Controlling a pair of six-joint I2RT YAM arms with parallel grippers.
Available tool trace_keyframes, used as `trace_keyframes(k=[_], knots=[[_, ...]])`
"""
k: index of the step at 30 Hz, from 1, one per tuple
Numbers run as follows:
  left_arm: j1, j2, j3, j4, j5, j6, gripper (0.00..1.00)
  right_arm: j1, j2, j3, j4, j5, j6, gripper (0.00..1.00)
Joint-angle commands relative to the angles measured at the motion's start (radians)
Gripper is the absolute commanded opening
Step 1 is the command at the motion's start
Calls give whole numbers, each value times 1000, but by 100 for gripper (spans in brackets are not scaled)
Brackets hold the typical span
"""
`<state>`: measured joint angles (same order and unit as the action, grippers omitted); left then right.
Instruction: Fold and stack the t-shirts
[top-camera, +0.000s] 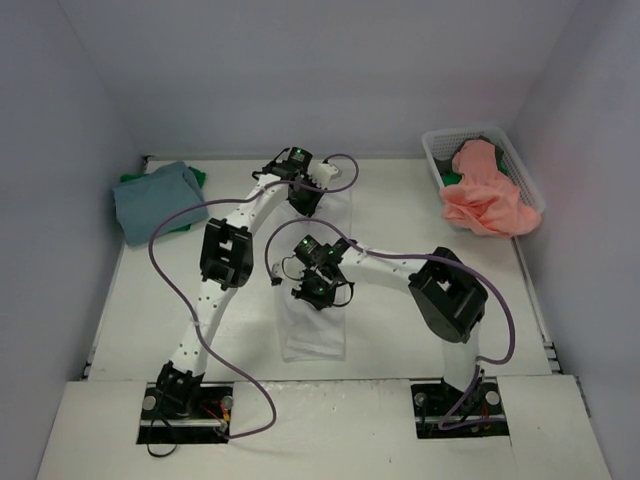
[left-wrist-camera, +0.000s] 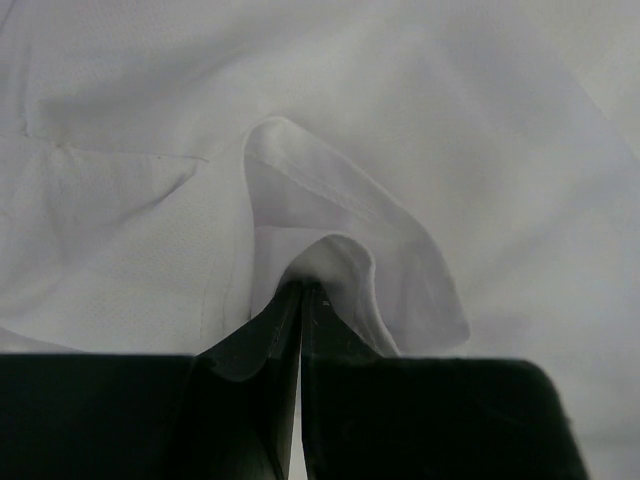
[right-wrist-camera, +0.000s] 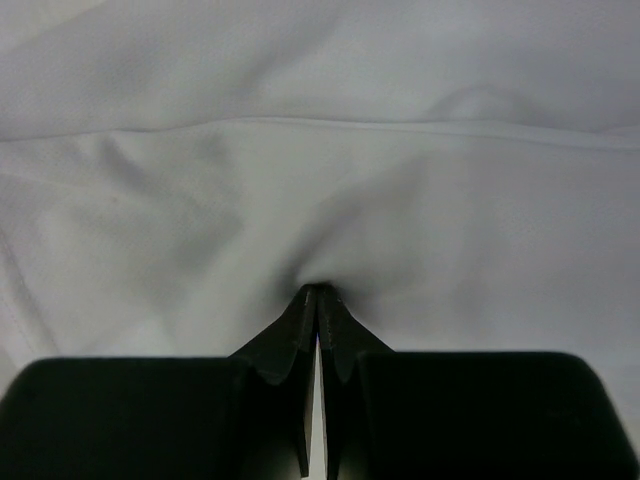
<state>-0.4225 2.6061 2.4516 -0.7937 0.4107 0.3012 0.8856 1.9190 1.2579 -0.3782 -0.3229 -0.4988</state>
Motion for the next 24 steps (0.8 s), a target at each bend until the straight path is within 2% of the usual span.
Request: trace_keyframes(k=[1, 10, 14, 16, 18, 20, 23, 24], knots=[[17, 12, 67, -36, -62, -22, 0, -46, 57, 12, -13, 44, -18, 0], [56, 3, 78, -15, -64, -119, 3, -76, 51, 26, -13, 44, -3, 3], [59, -56, 44, 2, -67, -138, 5, -73, 3, 2, -14, 27, 6, 7], [57, -69, 35, 11, -79, -145, 11, -65, -26, -15, -18, 27, 17, 7], [57, -78, 56, -2, -90, -146, 14, -59, -52, -28, -21, 36, 25, 13], [59, -99, 69, -15, -90, -149, 27, -51, -77, -44, -19, 47, 29, 17], [67, -176, 40, 5, -70, -166, 46, -51, -123, -57, -19, 47, 34, 30], [71, -199, 26, 28, -70, -169, 49, -51, -145, -58, -18, 44, 37, 36]])
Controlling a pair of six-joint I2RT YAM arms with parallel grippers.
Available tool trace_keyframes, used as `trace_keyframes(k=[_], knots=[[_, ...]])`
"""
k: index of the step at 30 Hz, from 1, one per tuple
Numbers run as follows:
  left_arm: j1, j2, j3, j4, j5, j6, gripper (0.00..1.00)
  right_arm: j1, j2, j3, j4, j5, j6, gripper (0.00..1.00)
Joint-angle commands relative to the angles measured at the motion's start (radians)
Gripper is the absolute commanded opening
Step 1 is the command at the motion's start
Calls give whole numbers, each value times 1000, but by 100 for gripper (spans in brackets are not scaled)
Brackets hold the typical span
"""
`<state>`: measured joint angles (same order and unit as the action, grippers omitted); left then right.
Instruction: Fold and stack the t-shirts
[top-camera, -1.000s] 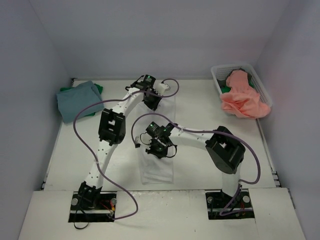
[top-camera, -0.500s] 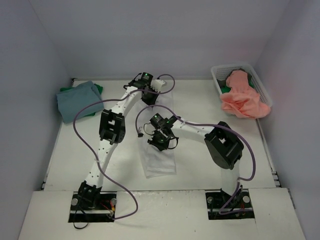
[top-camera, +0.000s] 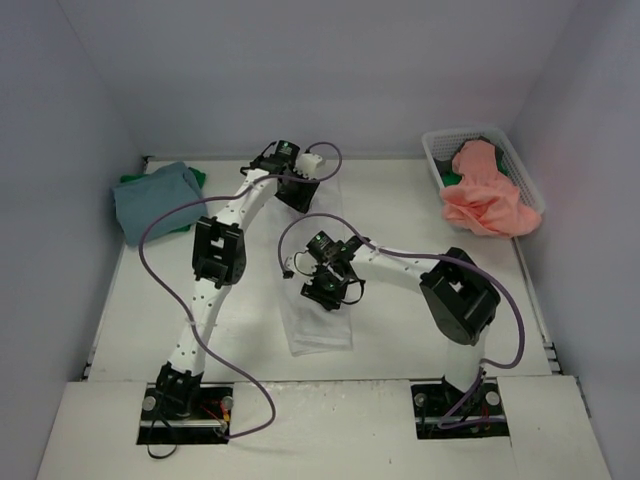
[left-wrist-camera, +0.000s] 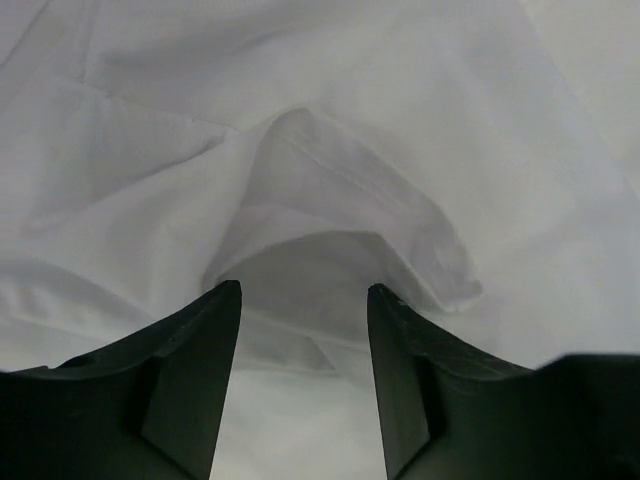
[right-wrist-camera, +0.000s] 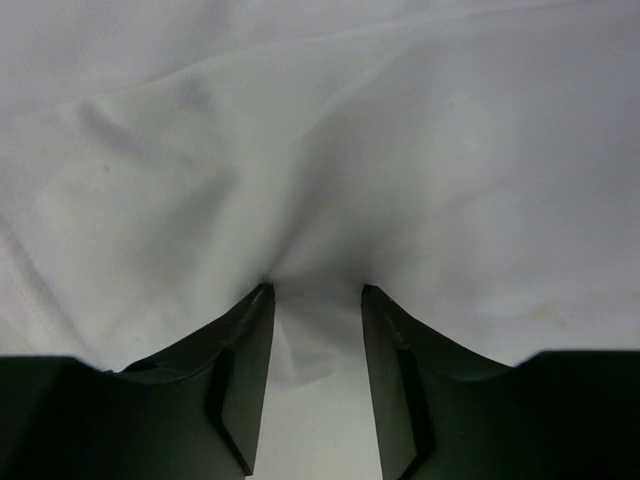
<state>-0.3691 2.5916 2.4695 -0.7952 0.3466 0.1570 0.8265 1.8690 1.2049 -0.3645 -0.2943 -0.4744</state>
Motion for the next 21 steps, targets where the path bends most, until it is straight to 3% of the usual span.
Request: trace_keyframes(k=[1, 5, 10, 14, 18, 21], knots=[[19, -208, -6, 36, -3, -24, 49, 8, -108, -7, -30, 11, 13, 39], [24, -330, -15, 18, 0, 10, 57, 10, -163, -15, -30, -2, 8, 42], [35, -484, -102, -39, 20, 45, 58, 48, -274, -45, -31, -10, -16, 46], [44, -716, -314, -29, 6, 96, 58, 192, -335, -111, -34, 104, -35, 47], [55, -960, -670, 59, -6, 140, 58, 292, -383, -204, -31, 138, -69, 50], [56, -1140, -858, 82, -20, 185, 58, 333, -424, -243, -33, 184, -84, 54]])
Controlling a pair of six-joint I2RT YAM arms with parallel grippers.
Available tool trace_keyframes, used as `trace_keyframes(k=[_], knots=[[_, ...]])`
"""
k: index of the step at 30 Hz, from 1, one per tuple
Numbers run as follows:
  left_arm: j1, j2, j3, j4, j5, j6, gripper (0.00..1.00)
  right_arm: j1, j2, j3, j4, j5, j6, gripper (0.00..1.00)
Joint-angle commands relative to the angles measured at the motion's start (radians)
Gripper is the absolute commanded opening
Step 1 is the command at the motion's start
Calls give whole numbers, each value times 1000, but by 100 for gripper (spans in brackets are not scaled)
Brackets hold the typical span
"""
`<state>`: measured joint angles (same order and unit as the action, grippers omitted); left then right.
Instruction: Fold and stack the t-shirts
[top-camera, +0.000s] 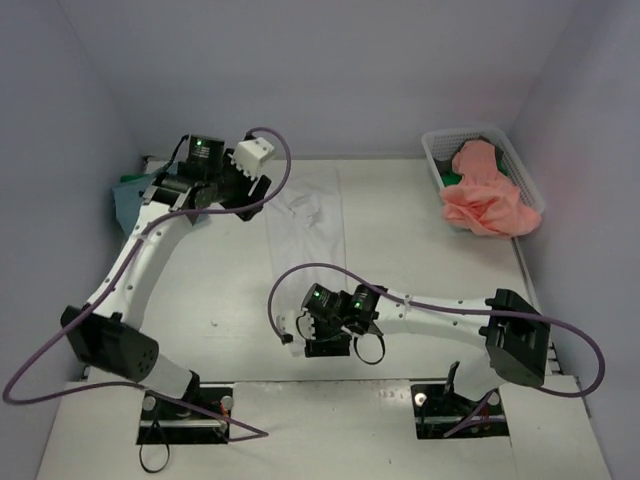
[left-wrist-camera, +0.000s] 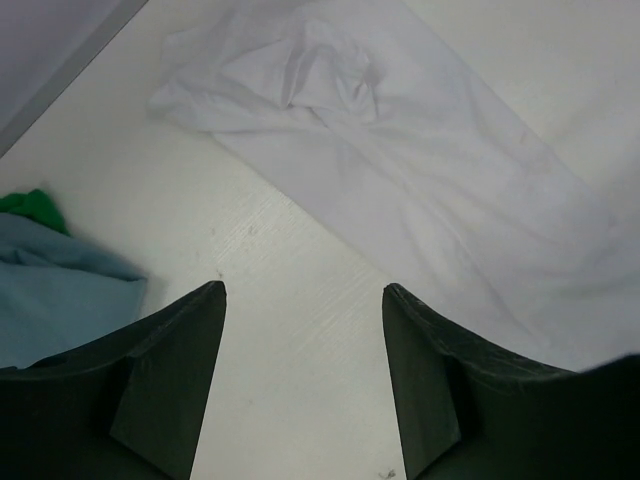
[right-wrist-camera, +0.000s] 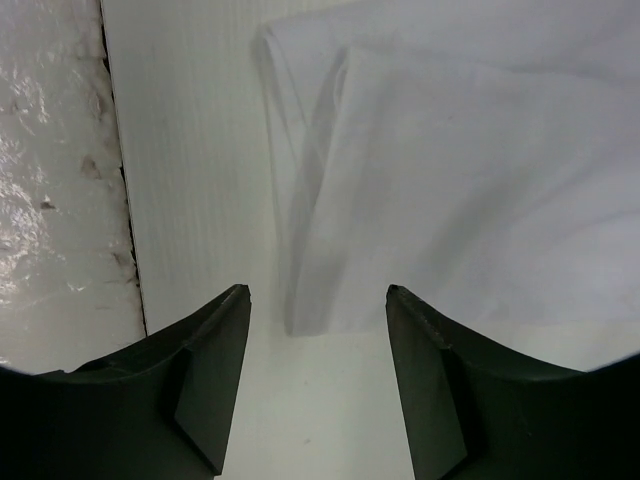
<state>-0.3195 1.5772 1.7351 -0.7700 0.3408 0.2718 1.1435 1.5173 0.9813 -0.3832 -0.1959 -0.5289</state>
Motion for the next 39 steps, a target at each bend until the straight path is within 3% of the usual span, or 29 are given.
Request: trace_keyframes(k=[1, 7, 12, 24, 39], knots=[[7, -214, -164, 69, -20, 92, 58, 36, -81, -38, -14, 102, -31, 54], [19, -487, -406, 84, -112, 138, 58, 68, -91, -76, 1, 174, -42, 55], [79, -634, -516, 121, -68, 158, 59, 81, -60, -89, 43, 187, -62, 56], [240, -694, -583, 141, 41, 118, 58, 173, 82, -69, 101, 174, -65, 56], [275, -686, -597, 159, 75, 102, 59, 179, 202, -85, 222, 222, -74, 55]])
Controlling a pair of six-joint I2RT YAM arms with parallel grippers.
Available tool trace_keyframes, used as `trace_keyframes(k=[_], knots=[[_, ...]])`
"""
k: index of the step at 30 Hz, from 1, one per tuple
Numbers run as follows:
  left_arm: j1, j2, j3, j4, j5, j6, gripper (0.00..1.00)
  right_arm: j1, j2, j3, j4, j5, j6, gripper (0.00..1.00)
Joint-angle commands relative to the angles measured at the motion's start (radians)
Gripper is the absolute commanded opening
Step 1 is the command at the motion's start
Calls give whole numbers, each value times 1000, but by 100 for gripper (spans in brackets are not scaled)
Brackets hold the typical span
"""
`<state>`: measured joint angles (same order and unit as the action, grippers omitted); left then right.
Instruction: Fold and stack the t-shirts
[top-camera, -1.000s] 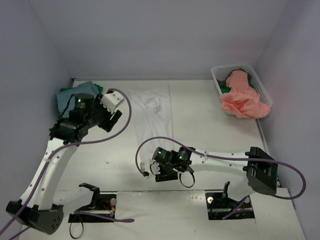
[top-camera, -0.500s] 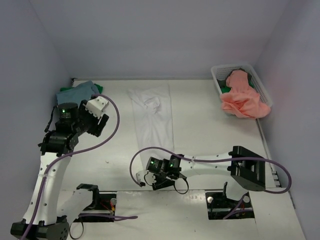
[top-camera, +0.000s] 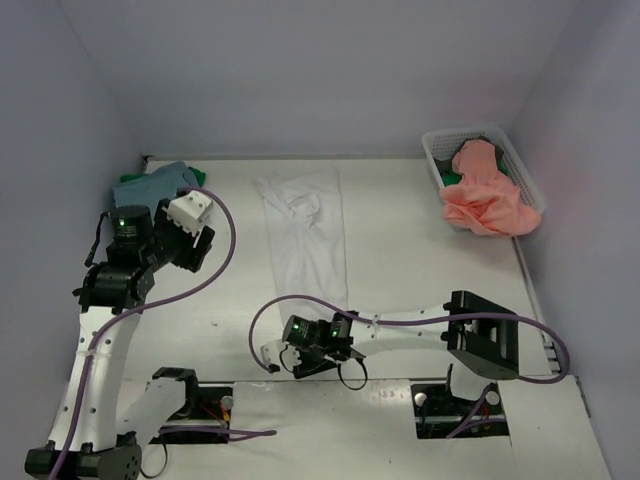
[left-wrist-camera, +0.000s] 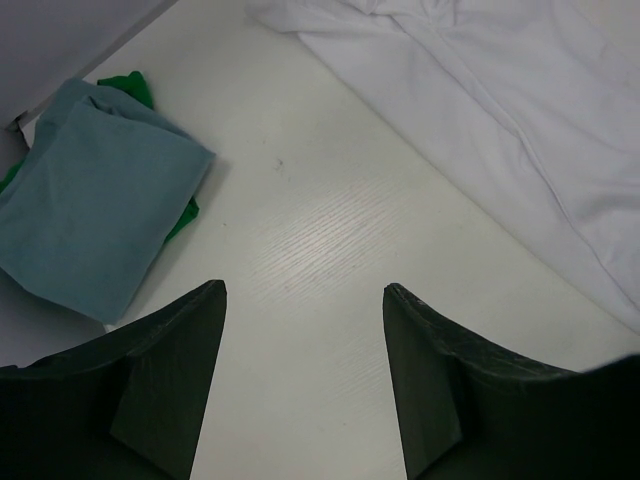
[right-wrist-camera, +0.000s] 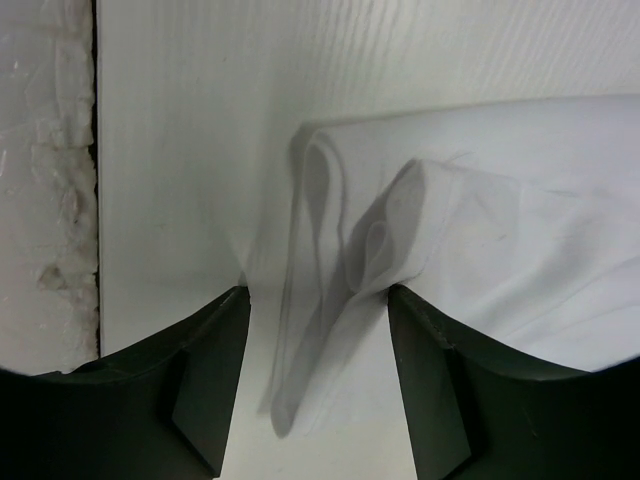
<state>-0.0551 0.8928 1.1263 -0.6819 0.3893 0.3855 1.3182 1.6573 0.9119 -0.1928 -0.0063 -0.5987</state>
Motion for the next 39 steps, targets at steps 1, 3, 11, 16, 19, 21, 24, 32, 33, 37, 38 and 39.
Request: trace_keyframes(k=[1, 3, 11, 16, 19, 21, 24, 32, 33, 37, 38, 39], knots=[[12, 3, 12, 71, 28, -11, 59, 4, 68, -19, 33, 31, -6, 55], [14, 9, 15, 71, 28, -11, 59, 4, 93, -18, 41, 40, -7, 55], [15, 17, 36, 62, 40, -17, 58, 1, 130, -28, 47, 54, -15, 54], [17, 24, 43, 58, 48, -17, 59, 3, 136, -25, 33, 54, -12, 54], [15, 32, 50, 54, 48, -16, 58, 3, 140, -25, 26, 46, -7, 54], [17, 34, 55, 50, 52, -19, 59, 1, 147, -22, 24, 49, -4, 54], [17, 31, 58, 47, 62, -20, 59, 1, 165, -21, 20, 57, -4, 54], [18, 28, 69, 35, 74, -23, 58, -16, 188, -11, 20, 45, -9, 41], [18, 28, 72, 32, 75, -25, 59, -20, 194, -11, 19, 43, -10, 37], [23, 26, 70, 33, 83, -25, 59, -45, 196, -7, 15, 22, -18, 24], [26, 24, 70, 33, 85, -28, 59, -48, 194, -7, 13, 16, -19, 23], [26, 24, 69, 31, 89, -27, 59, -51, 193, -7, 12, 15, -19, 19]])
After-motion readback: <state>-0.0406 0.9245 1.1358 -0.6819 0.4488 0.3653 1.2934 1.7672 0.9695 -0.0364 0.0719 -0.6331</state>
